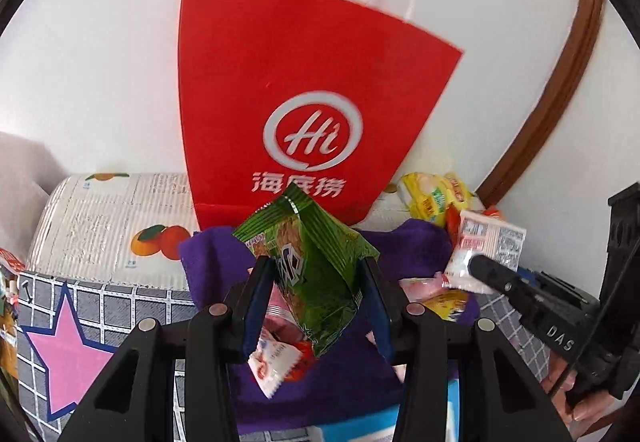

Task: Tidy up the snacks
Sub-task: 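Lift and carry the green bag and white wrapper toward the purple towel, then lower the green bag and white wrapper onto the towel and open both tools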

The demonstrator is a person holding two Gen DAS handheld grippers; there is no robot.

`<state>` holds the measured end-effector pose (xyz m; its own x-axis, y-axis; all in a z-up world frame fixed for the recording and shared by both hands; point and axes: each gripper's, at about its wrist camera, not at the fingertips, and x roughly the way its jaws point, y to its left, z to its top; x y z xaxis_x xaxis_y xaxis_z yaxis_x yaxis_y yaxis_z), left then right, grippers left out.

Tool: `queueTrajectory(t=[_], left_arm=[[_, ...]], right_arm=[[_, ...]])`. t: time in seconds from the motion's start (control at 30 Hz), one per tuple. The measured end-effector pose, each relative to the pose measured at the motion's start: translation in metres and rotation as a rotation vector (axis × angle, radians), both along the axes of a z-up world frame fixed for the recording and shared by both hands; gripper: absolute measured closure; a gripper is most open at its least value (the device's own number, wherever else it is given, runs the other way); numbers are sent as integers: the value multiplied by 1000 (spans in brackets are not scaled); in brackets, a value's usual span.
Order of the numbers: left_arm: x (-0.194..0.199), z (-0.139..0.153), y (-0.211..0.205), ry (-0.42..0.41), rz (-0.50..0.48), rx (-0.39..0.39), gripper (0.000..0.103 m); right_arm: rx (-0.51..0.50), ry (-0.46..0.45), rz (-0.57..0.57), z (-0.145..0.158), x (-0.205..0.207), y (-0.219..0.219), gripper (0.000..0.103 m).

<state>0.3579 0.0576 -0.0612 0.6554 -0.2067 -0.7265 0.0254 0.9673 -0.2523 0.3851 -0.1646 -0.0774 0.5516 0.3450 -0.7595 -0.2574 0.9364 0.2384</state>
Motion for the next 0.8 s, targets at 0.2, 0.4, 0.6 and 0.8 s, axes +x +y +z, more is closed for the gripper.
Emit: queueTrajectory(t=[0.2, 0.4, 0.6, 0.8], left_arm=[[9, -18, 10, 30, 27, -3, 61], [13, -24, 15, 48, 29, -23, 61], [16, -31, 11, 73, 5, -50, 61], [16, -31, 5, 74, -12, -40, 61]], right_arm=[[-2, 67, 70, -23, 11, 7, 85], [-9, 126, 75, -40, 18, 10, 85], [-17, 167, 106, -49, 19, 17, 85], [-64, 202, 142, -62, 19, 31, 85]])
